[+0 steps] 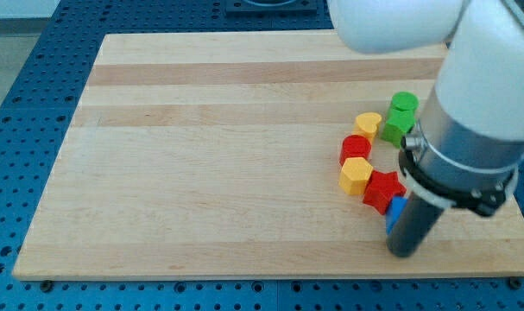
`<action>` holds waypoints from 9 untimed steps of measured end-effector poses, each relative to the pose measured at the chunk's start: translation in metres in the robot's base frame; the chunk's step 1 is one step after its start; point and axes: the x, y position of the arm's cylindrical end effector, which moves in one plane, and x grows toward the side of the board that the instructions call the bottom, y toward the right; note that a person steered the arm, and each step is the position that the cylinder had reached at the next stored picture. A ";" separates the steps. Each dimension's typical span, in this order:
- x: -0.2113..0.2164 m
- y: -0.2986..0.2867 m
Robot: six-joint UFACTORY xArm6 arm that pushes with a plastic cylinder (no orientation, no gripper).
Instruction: Move the red star into the yellow heart
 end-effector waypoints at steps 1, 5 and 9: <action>-0.036 0.000; -0.130 -0.018; -0.170 -0.037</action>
